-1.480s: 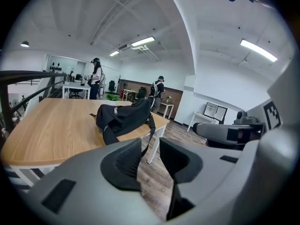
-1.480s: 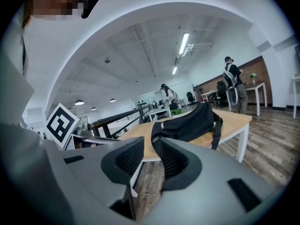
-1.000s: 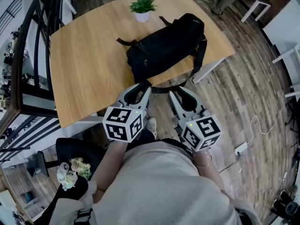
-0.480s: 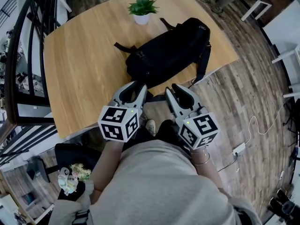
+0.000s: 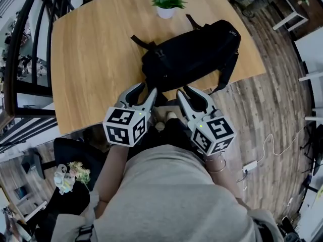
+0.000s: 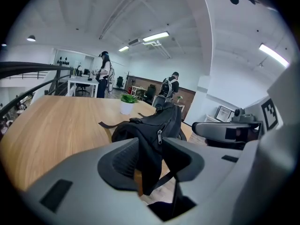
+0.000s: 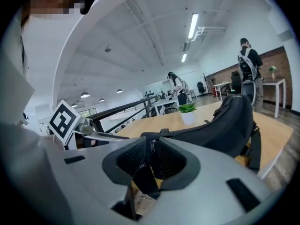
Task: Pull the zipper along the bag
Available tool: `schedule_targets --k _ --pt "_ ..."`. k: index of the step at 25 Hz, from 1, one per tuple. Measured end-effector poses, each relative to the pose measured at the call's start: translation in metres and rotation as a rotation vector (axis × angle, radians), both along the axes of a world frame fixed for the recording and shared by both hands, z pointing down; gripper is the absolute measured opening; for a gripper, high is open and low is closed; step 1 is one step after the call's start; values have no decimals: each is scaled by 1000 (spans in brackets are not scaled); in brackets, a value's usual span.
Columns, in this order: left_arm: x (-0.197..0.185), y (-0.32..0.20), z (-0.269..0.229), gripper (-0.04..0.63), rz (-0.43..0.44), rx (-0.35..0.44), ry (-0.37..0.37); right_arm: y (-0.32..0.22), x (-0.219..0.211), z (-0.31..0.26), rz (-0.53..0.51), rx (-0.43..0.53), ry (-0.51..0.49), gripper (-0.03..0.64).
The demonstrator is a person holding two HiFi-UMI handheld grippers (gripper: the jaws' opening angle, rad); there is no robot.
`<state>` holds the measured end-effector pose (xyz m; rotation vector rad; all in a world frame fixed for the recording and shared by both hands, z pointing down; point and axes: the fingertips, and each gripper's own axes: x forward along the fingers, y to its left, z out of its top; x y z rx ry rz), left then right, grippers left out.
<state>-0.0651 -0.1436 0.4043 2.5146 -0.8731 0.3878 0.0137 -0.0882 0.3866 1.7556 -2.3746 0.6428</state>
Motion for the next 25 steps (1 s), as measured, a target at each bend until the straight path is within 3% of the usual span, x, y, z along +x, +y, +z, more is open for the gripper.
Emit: schedule_targets --k 5,12,18,25 --pt "12 -1 8 197 -4 -60 -6 -17 10 -7 -62 2 10 78" --pt "16 -17 21 213 -64 -110 -26 -32 16 -3 -136 -33 50 78" --pt "21 -16 31 212 -43 -140 -52 -38 13 3 -187 -25 92 78" --pt "26 -13 35 124 5 -166 21 -40 -9 6 -275 14 210 78"
